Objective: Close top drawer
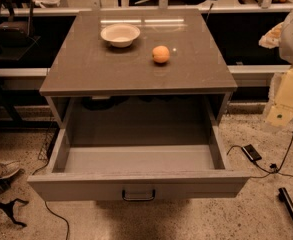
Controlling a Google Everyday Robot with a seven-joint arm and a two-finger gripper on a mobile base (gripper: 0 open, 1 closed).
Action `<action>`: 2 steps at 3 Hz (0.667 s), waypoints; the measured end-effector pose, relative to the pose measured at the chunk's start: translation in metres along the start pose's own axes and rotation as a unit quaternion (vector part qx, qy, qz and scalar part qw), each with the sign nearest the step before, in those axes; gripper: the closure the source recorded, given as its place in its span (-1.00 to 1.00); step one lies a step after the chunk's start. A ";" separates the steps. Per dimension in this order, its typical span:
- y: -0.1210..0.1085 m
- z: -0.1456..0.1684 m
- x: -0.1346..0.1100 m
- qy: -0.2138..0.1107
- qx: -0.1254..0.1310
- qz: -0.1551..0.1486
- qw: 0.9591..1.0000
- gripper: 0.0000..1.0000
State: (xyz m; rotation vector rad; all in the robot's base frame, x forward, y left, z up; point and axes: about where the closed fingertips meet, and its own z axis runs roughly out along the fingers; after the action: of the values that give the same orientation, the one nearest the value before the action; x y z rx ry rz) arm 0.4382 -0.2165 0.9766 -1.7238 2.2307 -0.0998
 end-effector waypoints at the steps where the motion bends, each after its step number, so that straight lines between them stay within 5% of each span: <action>1: 0.000 0.000 0.000 0.000 0.000 0.000 1.000 -1.00; 2: 0.029 0.050 0.016 0.025 -0.076 0.065 0.995 -1.00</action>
Offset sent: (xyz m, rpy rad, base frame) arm -0.0299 -0.0018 -0.1207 0.0448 0.3978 -0.2012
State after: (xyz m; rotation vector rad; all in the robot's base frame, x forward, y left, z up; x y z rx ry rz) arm 0.4220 -0.2171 0.9184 -1.6622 2.4358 0.0602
